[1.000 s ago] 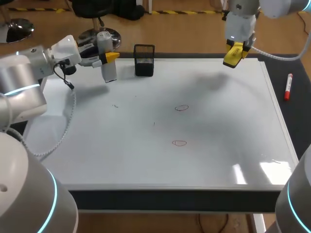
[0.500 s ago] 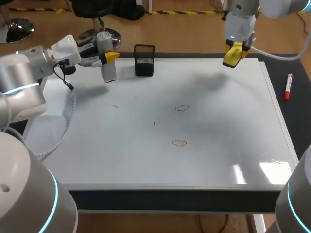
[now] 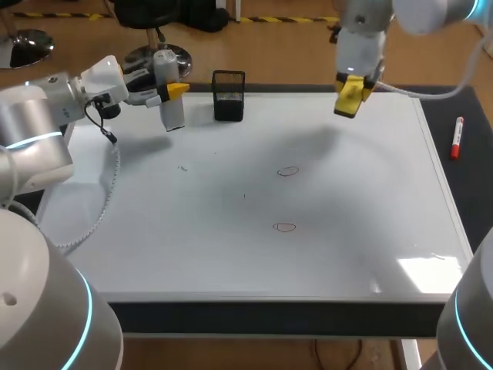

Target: Pick up the inspection probe, press it on each red-marked spot on the whiteboard one by one, put down the probe, pick up the eraser, and wipe off all the red marks.

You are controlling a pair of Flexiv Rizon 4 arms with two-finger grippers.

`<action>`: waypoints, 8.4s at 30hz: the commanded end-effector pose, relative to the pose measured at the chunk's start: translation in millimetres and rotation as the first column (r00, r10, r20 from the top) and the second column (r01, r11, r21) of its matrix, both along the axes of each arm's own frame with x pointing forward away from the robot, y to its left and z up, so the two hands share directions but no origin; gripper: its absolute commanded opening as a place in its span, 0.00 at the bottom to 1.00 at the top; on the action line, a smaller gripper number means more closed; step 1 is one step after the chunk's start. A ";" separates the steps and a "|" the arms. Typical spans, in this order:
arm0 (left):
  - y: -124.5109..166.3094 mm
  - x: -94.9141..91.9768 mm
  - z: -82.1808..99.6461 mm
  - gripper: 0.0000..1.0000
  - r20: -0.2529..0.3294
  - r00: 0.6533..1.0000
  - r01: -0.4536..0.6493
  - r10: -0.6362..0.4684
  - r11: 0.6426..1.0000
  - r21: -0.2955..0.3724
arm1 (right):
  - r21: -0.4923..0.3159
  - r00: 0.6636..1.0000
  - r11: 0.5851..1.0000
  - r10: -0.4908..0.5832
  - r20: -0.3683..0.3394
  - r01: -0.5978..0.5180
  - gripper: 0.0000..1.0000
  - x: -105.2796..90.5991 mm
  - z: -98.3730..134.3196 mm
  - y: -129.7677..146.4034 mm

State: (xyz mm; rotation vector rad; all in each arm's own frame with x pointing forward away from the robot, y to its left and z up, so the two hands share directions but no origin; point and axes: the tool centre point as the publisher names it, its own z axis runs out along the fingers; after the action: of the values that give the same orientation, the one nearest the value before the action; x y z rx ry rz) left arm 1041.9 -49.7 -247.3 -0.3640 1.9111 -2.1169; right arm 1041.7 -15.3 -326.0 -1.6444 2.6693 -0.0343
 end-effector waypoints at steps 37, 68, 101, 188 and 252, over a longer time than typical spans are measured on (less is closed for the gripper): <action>-0.3 -0.1 0.2 0.00 0.003 1.000 -0.002 0.002 1.000 -0.002 | 0.036 0.964 0.965 0.263 -0.048 -0.261 0.00 -115.1 -49.2 168.3; -0.3 -0.1 0.2 0.00 0.003 1.000 -0.002 0.002 1.000 -0.002 | 0.011 0.977 0.977 0.211 -0.005 -0.211 0.00 -113.9 -88.4 173.5; -0.3 -0.1 0.2 0.00 0.003 1.000 -0.002 0.002 1.000 -0.002 | 0.014 0.983 0.984 0.175 -0.044 -0.175 0.00 -117.4 -120.7 156.8; -0.3 -0.1 0.2 0.00 0.003 1.000 -0.002 0.002 1.000 -0.002 | 0.013 0.975 0.975 0.220 0.026 -0.221 0.00 -61.1 -22.3 91.5; -0.3 -0.1 0.2 0.00 0.003 1.000 -0.002 0.002 1.000 -0.002 | 0.067 0.975 0.982 0.184 -0.127 -0.176 0.00 -134.4 -113.9 108.5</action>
State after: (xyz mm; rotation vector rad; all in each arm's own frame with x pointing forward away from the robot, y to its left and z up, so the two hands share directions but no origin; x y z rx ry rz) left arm 1041.7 -49.5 -247.3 -0.3646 1.9101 -2.1175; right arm 908.9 101.6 -433.2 -1.9277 2.5747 0.1581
